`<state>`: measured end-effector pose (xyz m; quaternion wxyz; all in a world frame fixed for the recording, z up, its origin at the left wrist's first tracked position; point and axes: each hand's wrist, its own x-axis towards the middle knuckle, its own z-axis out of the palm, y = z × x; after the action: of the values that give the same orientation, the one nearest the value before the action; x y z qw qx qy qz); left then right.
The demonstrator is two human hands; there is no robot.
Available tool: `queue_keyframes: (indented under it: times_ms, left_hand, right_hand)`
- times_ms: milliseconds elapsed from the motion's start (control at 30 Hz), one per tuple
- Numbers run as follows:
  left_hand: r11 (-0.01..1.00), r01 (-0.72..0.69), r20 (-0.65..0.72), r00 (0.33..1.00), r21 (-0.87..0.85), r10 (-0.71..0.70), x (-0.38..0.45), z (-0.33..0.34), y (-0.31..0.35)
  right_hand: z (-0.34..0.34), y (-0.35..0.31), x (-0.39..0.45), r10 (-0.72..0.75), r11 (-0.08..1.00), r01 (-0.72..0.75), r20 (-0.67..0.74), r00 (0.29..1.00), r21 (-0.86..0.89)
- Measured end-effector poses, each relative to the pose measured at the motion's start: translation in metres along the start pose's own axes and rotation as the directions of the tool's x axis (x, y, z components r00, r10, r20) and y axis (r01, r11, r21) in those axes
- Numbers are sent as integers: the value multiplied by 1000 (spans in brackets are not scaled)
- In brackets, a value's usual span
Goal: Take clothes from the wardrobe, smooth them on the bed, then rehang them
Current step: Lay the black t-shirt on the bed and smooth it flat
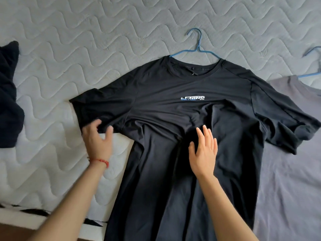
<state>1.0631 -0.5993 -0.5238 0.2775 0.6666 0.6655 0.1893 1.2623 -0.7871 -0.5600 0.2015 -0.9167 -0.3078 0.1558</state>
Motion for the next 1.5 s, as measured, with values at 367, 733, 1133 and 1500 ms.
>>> queue_keyframes:
  times_ms: [367,733,1133,1500]
  left_hand:
    - [975,21,359,928,223,-103,-97,21,13]
    - [923,342,66,932,178,-358,-30,7,-12]
    - [934,337,258,898,116,-356,-51,-8,-27]
    - [887,423,279,843,184,-460,-102,-26,-51]
  right_hand:
    - [-65,91,-83,539,842,-529,-201,818,108]
    - [-86,112,-60,753,605,-678,-22,658,417]
    - [-87,118,-98,708,658,-677,35,705,329]
    - [-102,142,-147,721,580,-709,152,676,402]
